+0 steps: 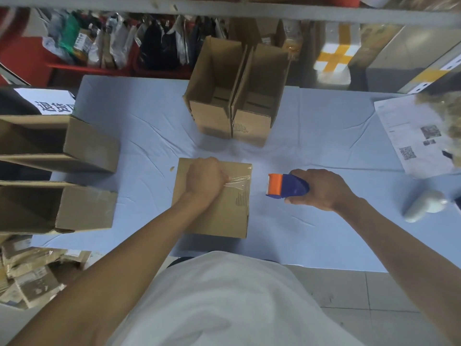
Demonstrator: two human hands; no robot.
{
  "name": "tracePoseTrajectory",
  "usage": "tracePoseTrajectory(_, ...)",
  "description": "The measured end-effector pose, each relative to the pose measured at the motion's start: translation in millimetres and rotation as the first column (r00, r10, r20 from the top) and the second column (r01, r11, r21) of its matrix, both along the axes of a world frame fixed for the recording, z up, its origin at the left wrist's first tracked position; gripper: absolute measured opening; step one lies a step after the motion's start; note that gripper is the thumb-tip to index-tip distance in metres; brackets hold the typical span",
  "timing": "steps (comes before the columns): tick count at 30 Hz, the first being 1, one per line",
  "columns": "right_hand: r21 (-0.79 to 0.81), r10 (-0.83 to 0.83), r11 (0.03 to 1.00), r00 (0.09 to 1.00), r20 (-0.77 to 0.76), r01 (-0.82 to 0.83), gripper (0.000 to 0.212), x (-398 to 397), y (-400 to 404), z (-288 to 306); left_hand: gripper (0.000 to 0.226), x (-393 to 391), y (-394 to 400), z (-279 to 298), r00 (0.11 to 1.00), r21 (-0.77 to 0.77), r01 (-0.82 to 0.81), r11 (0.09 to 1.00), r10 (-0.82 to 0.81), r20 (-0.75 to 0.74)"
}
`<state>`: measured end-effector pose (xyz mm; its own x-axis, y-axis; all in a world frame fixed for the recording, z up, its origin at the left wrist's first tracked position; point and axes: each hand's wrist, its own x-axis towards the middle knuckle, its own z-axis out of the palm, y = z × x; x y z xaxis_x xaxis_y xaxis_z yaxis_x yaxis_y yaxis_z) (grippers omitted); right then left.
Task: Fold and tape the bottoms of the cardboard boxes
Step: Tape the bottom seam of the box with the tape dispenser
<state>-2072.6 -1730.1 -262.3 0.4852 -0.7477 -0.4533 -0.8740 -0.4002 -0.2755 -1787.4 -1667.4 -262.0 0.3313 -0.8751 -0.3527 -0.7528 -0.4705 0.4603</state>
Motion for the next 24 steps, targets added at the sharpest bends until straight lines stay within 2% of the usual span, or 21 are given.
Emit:
tracePoseTrajectory(2, 0.000, 0.025, 1.000, 0.999, -0.034, -0.025, 0.051, 11, 1, -2, 0.023, -5, -5, 7, 0.969, 0.040, 0.136, 0.990, -0.142, 0.203)
tracePoseTrajectory(4, -0.003, 0.035, 0.999, 0.997, -0.074, -0.036, 0.051, 21, 2, -2, 0.028, -9, -8, 9, 0.910, 0.053, 0.230, 0.972, -0.234, 0.342)
tracePoseTrajectory(6, -0.002, 0.043, 0.999, 0.994, -0.103, -0.043, 0.052, 32, 1, -4, 0.028, -10, -6, 5, 0.839, -0.021, 0.383, 0.923, -0.339, 0.427)
tracePoseTrajectory(8, -0.001, 0.050, 0.999, 0.991, -0.125, -0.051, 0.051, 43, 2, -4, 0.024, -10, -3, 2, 0.859, -0.068, 0.488, 0.870, -0.466, 0.213)
tracePoseTrajectory(10, 0.012, 0.060, 0.998, 0.990, -0.128, -0.059, 0.048, 56, 3, -3, 0.026, -13, 4, 0, 0.796, -0.014, 0.604, 0.797, -0.604, -0.041)
tracePoseTrajectory(12, 0.026, 0.042, 0.999, 0.987, -0.158, -0.038, 0.046, 67, 2, -2, 0.016, -17, 10, -1, 0.784, -0.052, 0.581, 0.812, -0.575, -0.234)
tracePoseTrajectory(13, 0.022, 0.026, 1.000, 0.978, -0.207, -0.022, 0.047, 72, 1, -1, 0.024, -17, 8, -6, 0.803, -0.068, 0.531, 0.845, -0.528, -0.277)
tracePoseTrajectory(15, -0.017, 0.037, 0.999, 0.937, -0.349, -0.046, 0.047, 76, 1, 2, 0.035, -17, 4, -9, 0.816, -0.092, 0.517, 0.851, -0.522, -0.249)
tracePoseTrajectory(17, -0.001, -0.014, 1.000, 0.920, -0.393, 0.015, 0.048, 71, 4, 2, 0.024, -15, 5, -16, 0.810, -0.132, 0.557, 0.820, -0.571, -0.132)
tracePoseTrajectory(18, 0.028, -0.071, 0.996, 0.928, -0.366, 0.088, 0.049, 65, 6, 0, 0.013, -14, 8, -21, 0.791, -0.186, 0.586, 0.788, -0.607, -0.078)
tracePoseTrajectory(20, 0.045, -0.197, 0.974, 0.932, -0.303, 0.221, 0.051, 53, 15, 4, 0.040, -15, 17, -34, 0.725, -0.243, 0.680, 0.692, -0.683, 0.085)
tracePoseTrajectory(21, 0.019, -0.240, 0.967, 0.930, -0.277, 0.255, 0.051, 46, 22, 6, 0.048, -14, 18, -38, 0.733, -0.238, 0.672, 0.701, -0.676, 0.080)
tracePoseTrajectory(24, -0.019, -0.342, 0.938, 0.920, -0.191, 0.345, 0.048, 30, 42, 11, 0.046, -14, 16, -41, 0.776, -0.291, 0.605, 0.742, -0.630, 0.006)
